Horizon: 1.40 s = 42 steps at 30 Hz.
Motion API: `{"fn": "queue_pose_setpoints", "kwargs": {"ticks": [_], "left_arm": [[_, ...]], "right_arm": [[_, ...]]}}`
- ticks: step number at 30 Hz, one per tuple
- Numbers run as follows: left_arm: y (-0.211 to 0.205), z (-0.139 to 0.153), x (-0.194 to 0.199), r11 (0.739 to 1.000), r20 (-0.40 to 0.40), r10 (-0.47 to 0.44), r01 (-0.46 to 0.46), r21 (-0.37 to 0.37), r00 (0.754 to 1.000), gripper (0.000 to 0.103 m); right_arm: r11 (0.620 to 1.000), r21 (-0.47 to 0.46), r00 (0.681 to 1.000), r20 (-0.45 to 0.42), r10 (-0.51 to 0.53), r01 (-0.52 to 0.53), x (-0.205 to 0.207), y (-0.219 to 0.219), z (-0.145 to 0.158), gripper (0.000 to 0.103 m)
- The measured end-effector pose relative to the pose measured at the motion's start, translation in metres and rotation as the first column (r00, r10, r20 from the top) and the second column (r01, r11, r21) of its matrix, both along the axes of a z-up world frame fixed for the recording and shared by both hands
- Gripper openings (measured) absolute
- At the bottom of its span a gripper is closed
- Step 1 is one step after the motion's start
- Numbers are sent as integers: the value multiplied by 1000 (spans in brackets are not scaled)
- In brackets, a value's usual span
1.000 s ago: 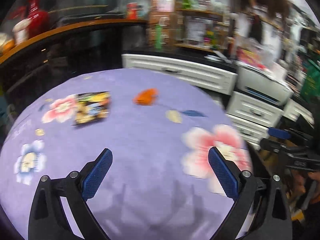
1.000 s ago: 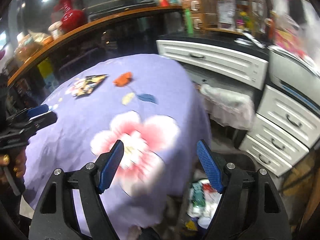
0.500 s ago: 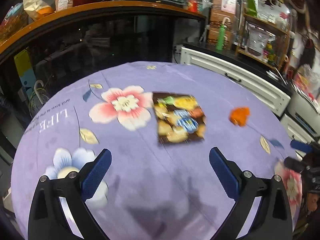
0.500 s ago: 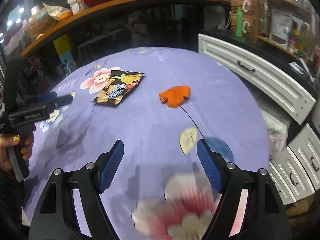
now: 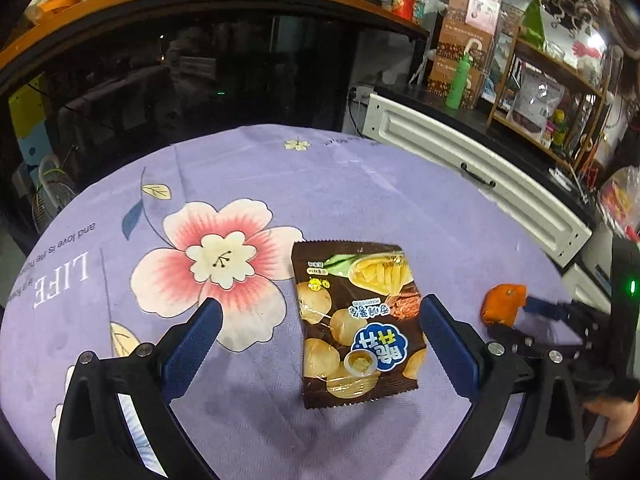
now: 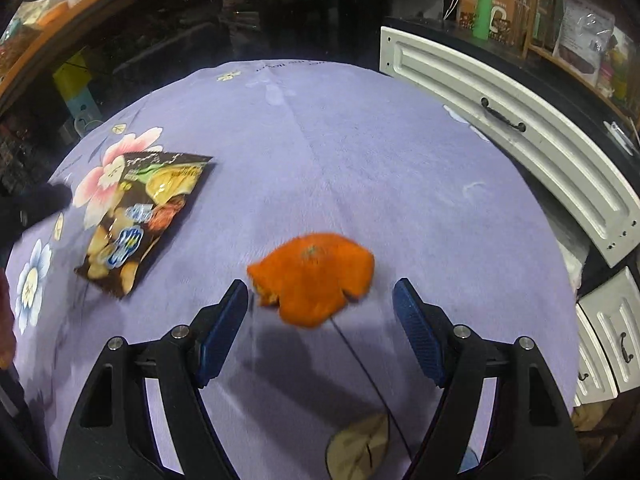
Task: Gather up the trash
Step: 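Grasp the orange peel with the right tool while the left tool grasps the snack bag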
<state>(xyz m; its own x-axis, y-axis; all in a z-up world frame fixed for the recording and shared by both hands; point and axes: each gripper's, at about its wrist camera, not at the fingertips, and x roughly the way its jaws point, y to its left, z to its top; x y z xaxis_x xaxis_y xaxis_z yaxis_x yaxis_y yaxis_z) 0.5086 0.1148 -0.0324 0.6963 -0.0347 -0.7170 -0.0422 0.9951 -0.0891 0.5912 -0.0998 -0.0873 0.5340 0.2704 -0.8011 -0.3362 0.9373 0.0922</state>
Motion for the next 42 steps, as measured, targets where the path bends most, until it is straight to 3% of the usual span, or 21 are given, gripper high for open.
{"fn": "queue_pose_setpoints", "kwargs": {"ticks": [3,6,8,15,16,17,29,38,42], "left_arm": [[4,-9,0,999,-27,-2,3,34,1000,97],[15,-12,-1,1000,-36,28,-27,12,999,97],[19,-10,-2,999,-30,41,-41,-7,999,97],[13,-14,-1,999,-30,34,-34,2,999,97],[11,-16,-1,1000,-34,30,-30,8,999,97],[9,-16,0,1000,-35,26,-25,10,999,97],[-15,-25,1,998,-52,-35,38,56,998,97],[-18,-24,1,999,-50,-44,44,4,998,97],[-43,-29,9,991,-96,-75,85,104,992,97]], "right_arm": [[1000,-23,1000,14,9,-8,5,9,-1,75],[998,-60,999,33,3,-1,5,17,-2,74],[998,-59,999,47,-1,3,2,19,-1,62],[999,-52,999,44,-9,11,0,18,1,47],[999,-51,999,45,-10,13,-1,17,1,33],[999,-47,999,45,-7,9,-2,15,2,13],[1000,18,999,53,9,-10,-12,-7,12,12],[998,32,993,105,49,-53,-39,-12,31,12],[998,35,991,120,54,-58,-48,-19,38,12]]}}
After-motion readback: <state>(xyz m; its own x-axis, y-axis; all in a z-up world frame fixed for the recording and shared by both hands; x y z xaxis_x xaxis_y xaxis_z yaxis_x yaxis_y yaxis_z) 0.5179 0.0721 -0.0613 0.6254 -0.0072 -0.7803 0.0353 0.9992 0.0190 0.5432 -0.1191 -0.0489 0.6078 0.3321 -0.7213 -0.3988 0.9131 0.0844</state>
